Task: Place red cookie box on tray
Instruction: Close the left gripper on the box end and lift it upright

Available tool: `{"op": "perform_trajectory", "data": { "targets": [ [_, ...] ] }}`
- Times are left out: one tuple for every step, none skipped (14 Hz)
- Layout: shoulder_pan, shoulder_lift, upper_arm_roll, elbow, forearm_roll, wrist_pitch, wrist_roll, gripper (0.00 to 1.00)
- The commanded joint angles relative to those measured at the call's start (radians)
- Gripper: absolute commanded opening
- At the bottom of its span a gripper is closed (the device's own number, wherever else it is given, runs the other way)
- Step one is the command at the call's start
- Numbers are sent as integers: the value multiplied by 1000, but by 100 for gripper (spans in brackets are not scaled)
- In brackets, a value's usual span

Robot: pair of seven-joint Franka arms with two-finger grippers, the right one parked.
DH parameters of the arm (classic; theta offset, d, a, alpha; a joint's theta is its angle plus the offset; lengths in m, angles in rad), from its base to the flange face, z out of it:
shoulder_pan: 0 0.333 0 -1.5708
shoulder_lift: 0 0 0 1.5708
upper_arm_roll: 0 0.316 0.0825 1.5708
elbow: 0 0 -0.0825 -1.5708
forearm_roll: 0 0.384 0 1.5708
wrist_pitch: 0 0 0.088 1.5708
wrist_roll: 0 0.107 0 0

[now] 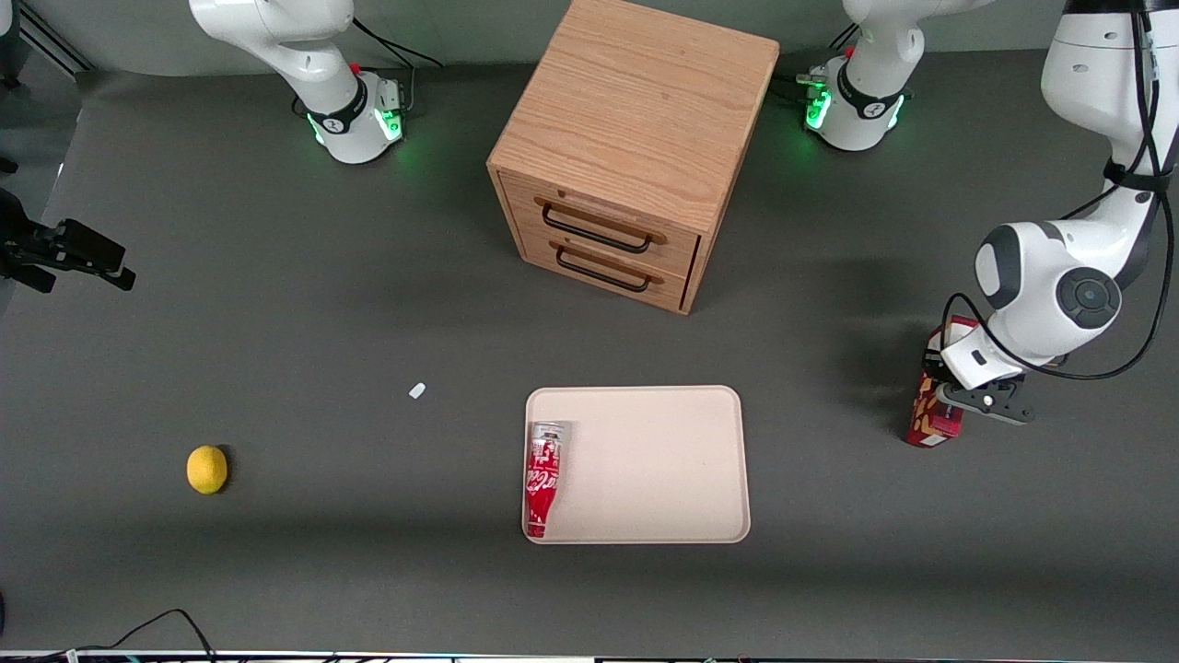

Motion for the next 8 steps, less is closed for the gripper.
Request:
{"op": "perform_trajectory", "data": {
  "targets": [
    [-9,-56,9,71,-25,-131,7,0],
    [-9,-70,9,108,-54,-183,7,0],
    [-12,-79,8,157,-77,-245,5,0],
    [-19,-81,8,212,-85,-309,0,0],
    [-30,-79,6,275,-88,-376,-7,0],
    [-45,-78,5,341,-102,-450,-33,0],
    [-61,-72,3,405,-111,-516,-65,0],
    [-78,-67,0,457,-114,-565,-99,0]
  ]
}}
